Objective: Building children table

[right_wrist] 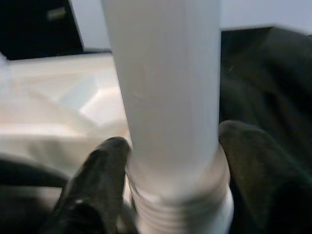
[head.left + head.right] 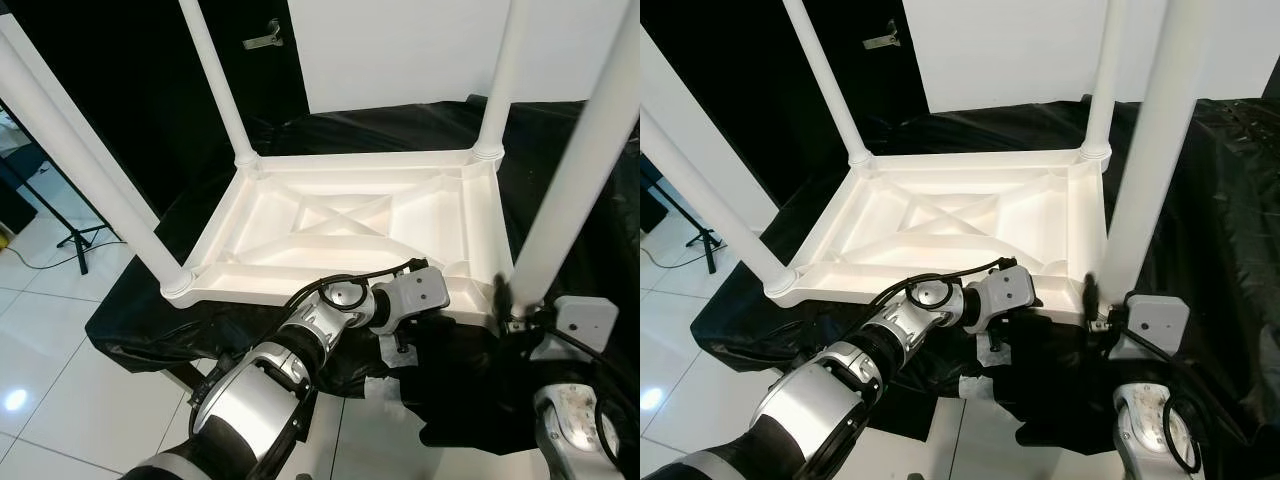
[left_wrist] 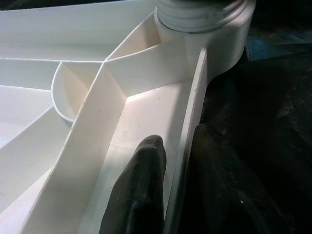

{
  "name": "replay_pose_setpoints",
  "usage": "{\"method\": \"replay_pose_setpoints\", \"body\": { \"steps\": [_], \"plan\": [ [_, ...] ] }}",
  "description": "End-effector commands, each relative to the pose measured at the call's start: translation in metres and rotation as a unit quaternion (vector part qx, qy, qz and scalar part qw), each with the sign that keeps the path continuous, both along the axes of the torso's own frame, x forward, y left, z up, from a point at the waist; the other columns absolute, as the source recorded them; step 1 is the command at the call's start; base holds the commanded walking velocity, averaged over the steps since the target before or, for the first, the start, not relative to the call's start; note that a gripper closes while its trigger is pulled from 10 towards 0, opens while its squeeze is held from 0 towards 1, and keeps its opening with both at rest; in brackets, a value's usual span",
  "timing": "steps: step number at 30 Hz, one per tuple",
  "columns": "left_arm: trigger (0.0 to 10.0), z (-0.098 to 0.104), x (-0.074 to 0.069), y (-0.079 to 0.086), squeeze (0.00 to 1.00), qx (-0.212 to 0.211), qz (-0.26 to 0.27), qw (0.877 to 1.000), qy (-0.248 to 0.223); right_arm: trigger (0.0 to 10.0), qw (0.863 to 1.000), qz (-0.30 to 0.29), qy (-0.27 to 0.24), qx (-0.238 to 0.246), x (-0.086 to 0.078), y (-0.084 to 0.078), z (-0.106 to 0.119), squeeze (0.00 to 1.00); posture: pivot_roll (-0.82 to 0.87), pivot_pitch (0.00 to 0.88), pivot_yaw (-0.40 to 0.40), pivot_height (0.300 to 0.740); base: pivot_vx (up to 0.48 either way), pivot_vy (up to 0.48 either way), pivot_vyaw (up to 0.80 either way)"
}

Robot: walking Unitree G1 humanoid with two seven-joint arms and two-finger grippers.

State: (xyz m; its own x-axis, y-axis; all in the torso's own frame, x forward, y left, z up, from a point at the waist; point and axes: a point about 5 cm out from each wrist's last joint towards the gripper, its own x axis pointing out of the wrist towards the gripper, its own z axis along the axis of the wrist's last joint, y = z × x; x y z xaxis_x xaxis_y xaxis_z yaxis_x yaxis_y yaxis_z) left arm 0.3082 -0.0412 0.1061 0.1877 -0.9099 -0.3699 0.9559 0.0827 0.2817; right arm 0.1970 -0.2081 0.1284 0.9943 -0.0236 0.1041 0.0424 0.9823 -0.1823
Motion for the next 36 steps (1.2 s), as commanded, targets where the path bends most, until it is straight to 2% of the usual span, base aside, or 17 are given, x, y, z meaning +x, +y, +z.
{"method": "replay_pose_setpoints", "body": {
  "steps": [1, 2, 3, 7, 14, 15, 17, 18, 21, 26, 28, 30, 32, 36],
  "plan": [
    [10.0, -0.02, -0.006, 0.002, 0.0, 0.021, 0.033, 0.999, 0.025, 10.0, 0.999, 0.038, 0.011, 0.013, 0.001, 0.004, 0.0, 0.51, -0.06, 0.0, 0.138, 0.74, 0.0, 0.0, 0.0],
    [10.0, -0.019, -0.006, 0.001, 0.0, 0.021, 0.033, 0.999, 0.025, 10.0, 0.998, 0.062, 0.009, 0.011, 0.002, 0.005, 0.003, 0.51, -0.06, 0.0, 0.137, 0.74, 0.0, 0.0, 0.0],
    [10.0, -0.019, -0.007, 0.001, 0.0, 0.021, 0.032, 0.999, 0.025, 10.0, 0.996, 0.083, 0.006, 0.004, 0.002, 0.006, 0.008, 0.0, -0.07, 0.0, 0.136, 0.74, 0.0, 0.0, 0.0],
    [10.0, -0.018, -0.006, 0.0, 0.0, 0.019, 0.033, 0.999, 0.025, 10.0, 0.993, 0.113, 0.007, -0.019, 0.005, -0.001, 0.017, 0.0, -0.06, 0.0, 0.13, 0.74, 0.0, 0.0, 0.0],
    [10.0, -0.018, -0.005, 0.0, 0.0, 0.018, 0.036, 0.999, 0.024, 10.0, 0.992, 0.124, 0.014, -0.036, 0.01, -0.015, 0.021, 0.0, -0.07, 0.0, 0.129, 0.74, 0.0, 0.0, 0.0],
    [10.0, -0.018, -0.005, 0.001, 0.0, 0.018, 0.036, 0.999, 0.024, 4.2, 0.99, 0.132, 0.02, -0.038, 0.011, -0.018, 0.021, 0.0, -0.07, 0.0, 0.13, 0.74, 0.0, 0.0, 0.0],
    [10.0, -0.018, -0.005, 0.001, 0.0, 0.018, 0.036, 0.999, 0.024, 4.2, 0.989, 0.139, 0.026, -0.04, 0.011, -0.02, 0.021, 0.0, -0.07, 0.0, 0.13, 0.74, 0.0, 0.0, 0.0],
    [10.0, -0.018, -0.005, 0.0, 0.0, 0.018, 0.036, 0.999, 0.024, 0.0, 0.988, 0.148, 0.035, -0.04, 0.011, -0.022, 0.02, 0.0, -0.07, 0.0, 0.131, 0.74, 0.0, 0.0, 0.0],
    [10.0, -0.017, -0.005, 0.0, 0.0, 0.017, 0.035, 0.999, 0.024, 0.0, 0.982, 0.174, 0.062, -0.037, 0.008, -0.024, 0.014, 0.0, -0.07, 0.0, 0.131, 0.74, 0.0, 0.0, 0.0],
    [10.0, -0.016, -0.004, 0.0, 0.0, 0.017, 0.036, 0.999, 0.022, 0.0, 0.982, 0.174, 0.075, -0.022, 0.006, -0.02, 0.008, 0.0, -0.06, 0.0, 0.131, 0.74, 0.0, 0.0, 0.0],
    [10.0, -0.016, -0.004, 0.001, 0.0, 0.018, 0.037, 0.999, 0.022, 0.0, 0.984, 0.158, 0.077, -0.016, 0.006, -0.014, 0.005, 0.0, -0.06, 0.0, 0.128, 0.74, 0.0, 0.0, 0.0],
    [10.0, -0.015, -0.003, 0.001, 0.0, 0.017, 0.04, 0.999, 0.021, 0.0, 0.998, 0.04, 0.035, 0.018, 0.006, -0.001, 0.005, 0.0, -0.06, 0.0, 0.124, 0.74, 0.0, 0.0, 0.0],
    [10.0, -0.015, -0.003, 0.001, 0.0, 0.017, 0.04, 0.999, 0.021, 0.0, 0.998, 0.04, 0.035, 0.018, 0.006, -0.001, 0.005, 0.0, -0.06, 0.0, 0.124, 0.74, 0.0, 0.0, 0.0],
    [10.0, -0.015, -0.003, 0.001, 0.0, 0.016, 0.039, 0.999, 0.021, 0.0, 0.999, -0.032, 0.0, 0.022, -0.001, 0.004, 0.005, 0.0, -0.06, 0.0, 0.128, 0.74, 0.0, 0.0, 0.0]
  ]
}}
